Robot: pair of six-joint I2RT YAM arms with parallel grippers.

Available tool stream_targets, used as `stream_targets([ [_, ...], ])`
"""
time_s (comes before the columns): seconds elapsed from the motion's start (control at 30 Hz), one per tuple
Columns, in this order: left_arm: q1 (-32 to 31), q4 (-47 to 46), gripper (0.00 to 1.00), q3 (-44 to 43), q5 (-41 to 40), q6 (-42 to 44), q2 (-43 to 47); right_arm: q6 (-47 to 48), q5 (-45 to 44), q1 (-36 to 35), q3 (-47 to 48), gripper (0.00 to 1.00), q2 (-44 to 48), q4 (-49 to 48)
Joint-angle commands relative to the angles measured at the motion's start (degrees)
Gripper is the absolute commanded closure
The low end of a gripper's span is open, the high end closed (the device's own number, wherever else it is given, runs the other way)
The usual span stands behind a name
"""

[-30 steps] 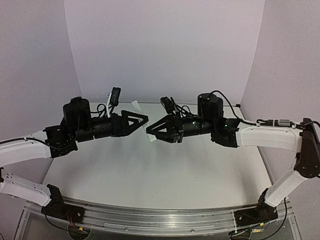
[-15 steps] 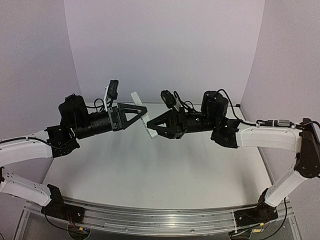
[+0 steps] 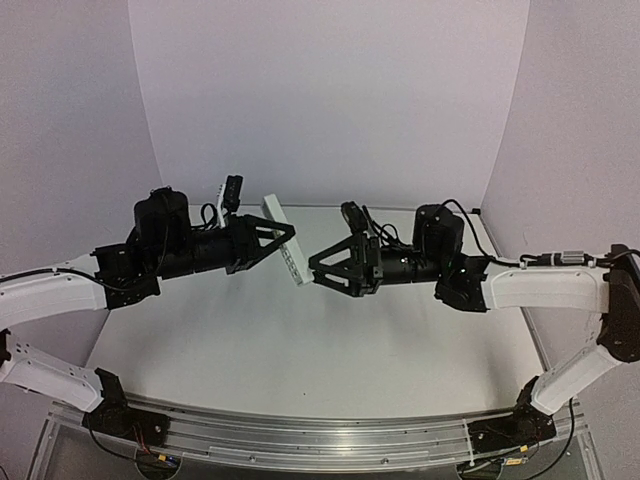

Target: Load the batteries into the remote control

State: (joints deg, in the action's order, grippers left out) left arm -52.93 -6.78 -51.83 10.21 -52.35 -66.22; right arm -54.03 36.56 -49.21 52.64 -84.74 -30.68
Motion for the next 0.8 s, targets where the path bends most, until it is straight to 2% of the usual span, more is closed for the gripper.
stream_targets([
  [0.0,0.09,27.39,1.00,-7.47,-13.16,-2.27,-5.29,14.62,-28.96,1.31,0.79,0.13,11.43,37.21],
  [0.1,0.10,38.18,1.00,-9.54,-13.82,-5.03,-11.54,16.16,-49.98,1.33,2.31,0.11,16.81,58.68],
  [0.17,0.11,41.66,1.00,-10.76,-12.65,-5.30,-17.44,15.24,-58.21,1.36,2.47,0.10,18.75,65.09],
  [0.33,-0.07,45.18,0.94,-14.74,-8.17,-3.84,-30.29,13.92,-64.74,1.38,1.22,0.09,20.94,71.55],
  [0.5,-0.07,45.06,0.86,-15.51,-8.10,-3.30,-35.30,13.79,-66.32,1.33,0.42,0.07,21.02,73.79],
  [0.57,-0.07,44.96,0.76,-15.61,-7.86,-3.13,-36.51,13.96,-66.59,1.38,0.73,0.07,20.79,74.36],
  [0.6,-0.07,45.14,0.66,-15.74,-7.81,-3.37,-36.83,14.03,-66.75,1.33,0.91,0.06,20.69,74.65],
  [0.67,-0.07,45.31,0.51,-15.89,-7.57,-3.37,-36.93,14.12,-66.94,1.34,1.22,0.06,20.72,75.00],
  [0.77,-0.05,48.62,0.12,-17.86,-11.40,-3.82,-34.81,14.37,-67.80,1.35,1.14,0.06,21.35,75.19],
])
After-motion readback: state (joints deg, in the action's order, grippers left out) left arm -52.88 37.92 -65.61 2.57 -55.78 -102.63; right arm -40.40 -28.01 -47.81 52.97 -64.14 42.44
